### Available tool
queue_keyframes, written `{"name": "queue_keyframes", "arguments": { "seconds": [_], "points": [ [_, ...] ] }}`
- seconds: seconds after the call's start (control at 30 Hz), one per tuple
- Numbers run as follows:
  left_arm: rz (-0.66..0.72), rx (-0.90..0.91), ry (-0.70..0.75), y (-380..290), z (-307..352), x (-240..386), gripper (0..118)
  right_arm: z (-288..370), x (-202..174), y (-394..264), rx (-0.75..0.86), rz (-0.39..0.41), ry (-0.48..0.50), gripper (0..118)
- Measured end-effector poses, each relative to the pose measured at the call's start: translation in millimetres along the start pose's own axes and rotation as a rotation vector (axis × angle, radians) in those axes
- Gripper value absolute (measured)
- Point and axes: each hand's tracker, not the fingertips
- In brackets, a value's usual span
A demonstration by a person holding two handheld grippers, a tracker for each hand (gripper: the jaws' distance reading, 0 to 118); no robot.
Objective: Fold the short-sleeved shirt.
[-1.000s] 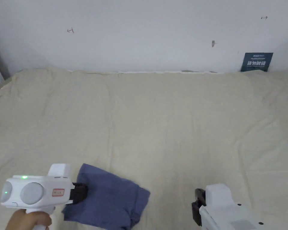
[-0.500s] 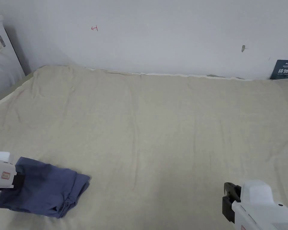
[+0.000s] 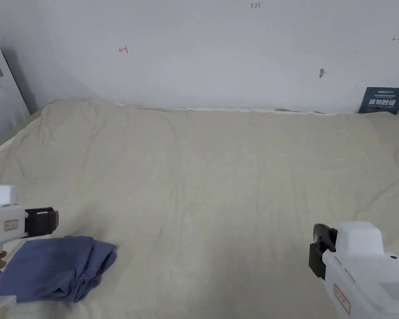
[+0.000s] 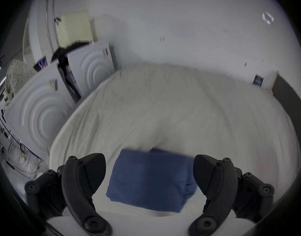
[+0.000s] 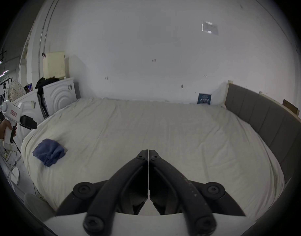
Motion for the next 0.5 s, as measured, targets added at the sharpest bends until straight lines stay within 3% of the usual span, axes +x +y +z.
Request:
{"name": "queue_keyframes", "arguments": {
  "seconds": [0.27,0.5],
  "points": [
    [-0.222,0.49,0.026,21.7,139.9,104.9,108,54.4,30.0,45.3,0.203,0.005,-0.056,4],
    [-0.086,0.729,-0.118,14.8,194.0,179.5,109,93.6,50.5,68.3,0.33,0.044,-0.112,4]
  ]
}}
